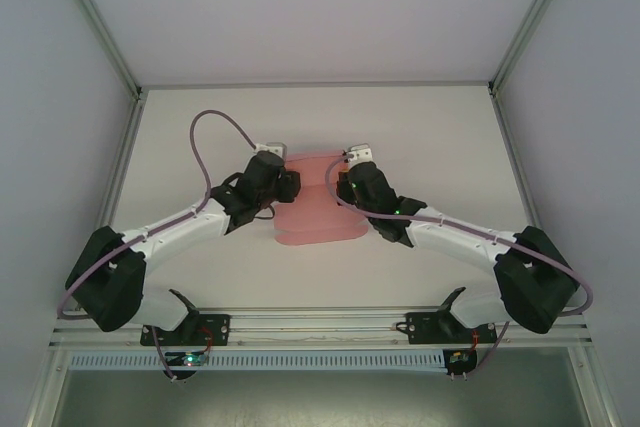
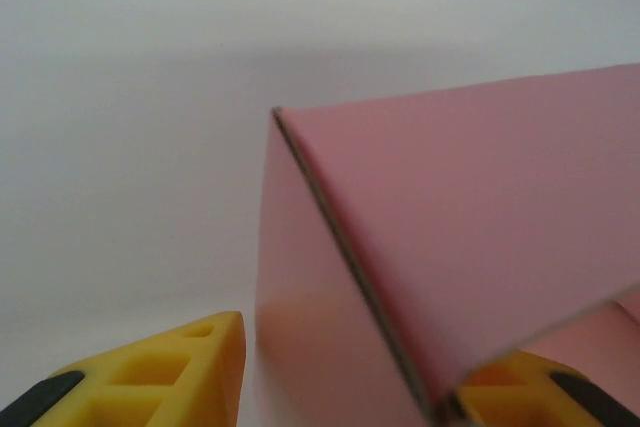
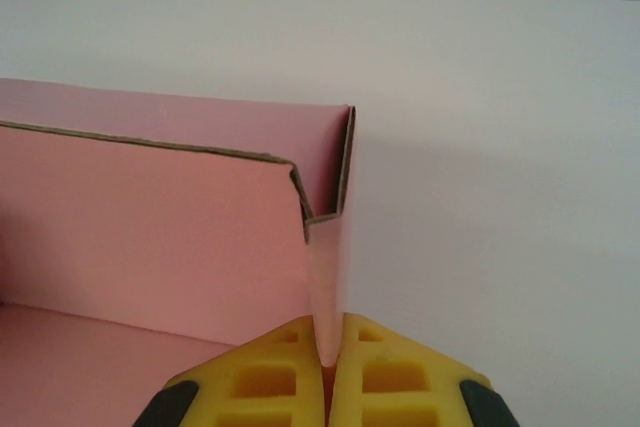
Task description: Assemble paper box
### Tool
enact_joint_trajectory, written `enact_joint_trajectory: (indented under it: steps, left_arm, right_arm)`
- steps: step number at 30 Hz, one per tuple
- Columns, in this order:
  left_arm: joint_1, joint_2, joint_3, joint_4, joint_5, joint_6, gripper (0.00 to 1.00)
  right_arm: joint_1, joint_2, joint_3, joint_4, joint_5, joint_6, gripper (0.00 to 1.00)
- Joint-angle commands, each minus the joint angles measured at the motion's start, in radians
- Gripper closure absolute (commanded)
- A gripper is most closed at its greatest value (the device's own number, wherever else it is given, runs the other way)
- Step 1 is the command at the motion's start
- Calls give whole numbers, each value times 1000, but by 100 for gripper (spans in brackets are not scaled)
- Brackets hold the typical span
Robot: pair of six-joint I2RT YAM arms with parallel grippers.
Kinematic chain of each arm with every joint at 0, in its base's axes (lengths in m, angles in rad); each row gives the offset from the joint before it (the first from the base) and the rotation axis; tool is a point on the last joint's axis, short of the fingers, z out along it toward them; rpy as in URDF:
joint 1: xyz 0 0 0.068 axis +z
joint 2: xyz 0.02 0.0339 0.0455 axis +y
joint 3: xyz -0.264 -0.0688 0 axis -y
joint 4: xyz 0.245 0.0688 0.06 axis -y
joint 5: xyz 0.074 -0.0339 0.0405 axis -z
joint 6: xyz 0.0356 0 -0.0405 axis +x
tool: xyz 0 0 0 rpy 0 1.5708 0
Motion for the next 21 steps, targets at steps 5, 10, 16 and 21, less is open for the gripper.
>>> enact_joint_trajectory:
  steps: [5,10,16,21]
  left_arm:
    - [-25,25,57,-62,-114,-11,59]
    - [-24,52,81,-98,-174,-29,71]
    - [-24,53,63,-46,-98,-42,75]
    - [-26,73,67,-17,-77,-52,100]
  right_arm:
    - [0,28,39,3,51,19,100]
    - [0,2,27,14,27,20,100]
    - [-2,5,25,17,40,24,100]
    - [3,35,32,39,38,33,100]
